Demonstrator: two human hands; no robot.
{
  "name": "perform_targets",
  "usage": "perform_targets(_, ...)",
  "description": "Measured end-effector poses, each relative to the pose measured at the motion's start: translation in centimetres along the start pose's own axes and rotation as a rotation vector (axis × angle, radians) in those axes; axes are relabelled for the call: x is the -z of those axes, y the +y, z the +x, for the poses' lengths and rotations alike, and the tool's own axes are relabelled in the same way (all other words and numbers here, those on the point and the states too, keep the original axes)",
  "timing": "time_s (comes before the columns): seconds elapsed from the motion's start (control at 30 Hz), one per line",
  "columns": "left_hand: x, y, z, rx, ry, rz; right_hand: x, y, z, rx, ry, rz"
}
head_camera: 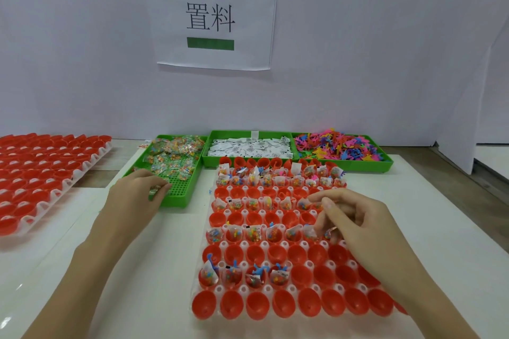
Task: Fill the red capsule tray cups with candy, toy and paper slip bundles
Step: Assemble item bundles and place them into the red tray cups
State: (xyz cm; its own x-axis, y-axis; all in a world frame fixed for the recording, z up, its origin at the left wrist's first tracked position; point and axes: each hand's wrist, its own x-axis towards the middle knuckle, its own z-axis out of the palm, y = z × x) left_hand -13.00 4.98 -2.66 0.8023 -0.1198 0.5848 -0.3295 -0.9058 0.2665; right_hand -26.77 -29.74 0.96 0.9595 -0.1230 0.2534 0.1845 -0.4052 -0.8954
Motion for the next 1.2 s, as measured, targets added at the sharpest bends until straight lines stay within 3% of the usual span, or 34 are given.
perform_targets(0.33,1.1,1.3,-0.2,-0.107,0.211,-0.078,0.0,0.7,0.3,-0.027,0.014,-0.017)
perform_targets(0.6,1.9,4.9,-0.4,-0.220,0.187,-0.184,-1.0,0.1,1.7,0.033,-0.045,-0.082)
perform_targets(0.8,1.1,8.5,-1.7,0.135,-0.032,-0.828,-1.0,-1.0,7.5,0.111,-0.075,-0.312)
perform_targets(1.0,1.5,8.7,-1.6,0.102,-0.043,-0.786,-2.1,-0.1,17.0,0.128,-0.100,-0.554)
perform_targets(1.2,1.5,8.3,-1.3,0.179,-0.057,-0.876,-3.7,3.4,23.0,0.078,-0.266,-0.778)
